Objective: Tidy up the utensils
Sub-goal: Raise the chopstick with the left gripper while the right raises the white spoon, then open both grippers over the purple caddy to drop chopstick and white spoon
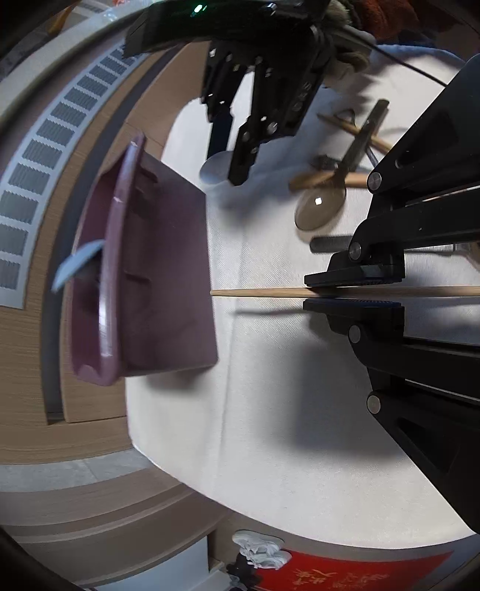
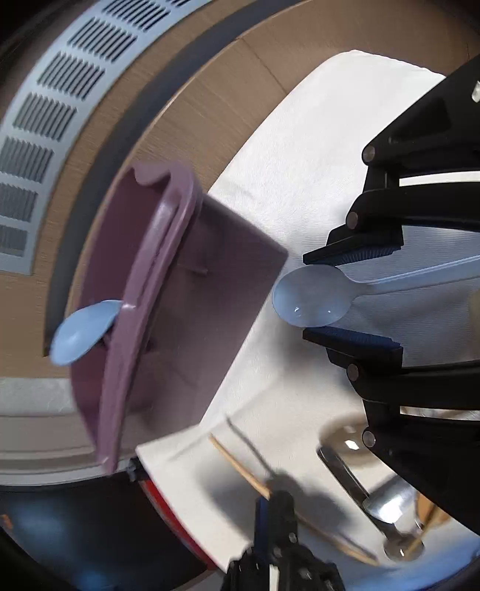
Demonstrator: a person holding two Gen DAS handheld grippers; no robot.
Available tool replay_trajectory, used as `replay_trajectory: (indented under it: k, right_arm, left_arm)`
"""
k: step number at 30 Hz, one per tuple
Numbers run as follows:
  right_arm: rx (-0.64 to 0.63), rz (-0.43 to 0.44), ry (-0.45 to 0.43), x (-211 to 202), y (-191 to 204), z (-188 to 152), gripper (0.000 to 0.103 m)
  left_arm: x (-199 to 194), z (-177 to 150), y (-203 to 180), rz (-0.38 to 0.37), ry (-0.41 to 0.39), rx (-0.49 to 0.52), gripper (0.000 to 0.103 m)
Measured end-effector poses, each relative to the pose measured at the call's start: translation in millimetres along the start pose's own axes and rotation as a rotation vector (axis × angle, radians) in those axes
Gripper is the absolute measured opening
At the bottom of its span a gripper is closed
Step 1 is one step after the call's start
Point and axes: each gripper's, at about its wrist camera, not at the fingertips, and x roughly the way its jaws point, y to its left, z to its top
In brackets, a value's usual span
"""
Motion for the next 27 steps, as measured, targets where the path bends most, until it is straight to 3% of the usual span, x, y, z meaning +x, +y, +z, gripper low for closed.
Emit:
replay_trajectory:
  k: [5,10,12,15,19,22,27]
  right_arm:
    - [0.073,0.031,-0.104,-40,-12,-10,0.03]
    - [0.168,0.075,-0.26,-85,-38,-1,0.03]
    - [0.181,0.072,-0.343,-111,-44,6,0.03]
    - [0.204,0.067,-0.546,-159,-53,35,0.03]
    - [0.233,0.139,-0.742,-186,-63,72,0.03]
    - [0.246,0.171,-0.752,-172,-66,90,0.031]
    - [0.248,0.206,-0.711,-125,-72,115,0.031]
  left_arm:
    - [-29,10,-2,-0.048,-0.095,-0.056,0.006]
    - [-79,31,-6,-0.09,-0.29,-0.11,0.006]
    - [-109,50,-15,-0.102,-0.401,-0.095,0.006]
    - [-151,85,-23,-0.118,-0.599,-0.086,0.006]
    - [-169,112,-26,-0.1,-0.835,-0.104,0.006]
    - [-153,128,-26,-0.007,-0.897,-0.092,0.006]
    - [-120,142,-6,0.024,-0.894,-0.119,0.006]
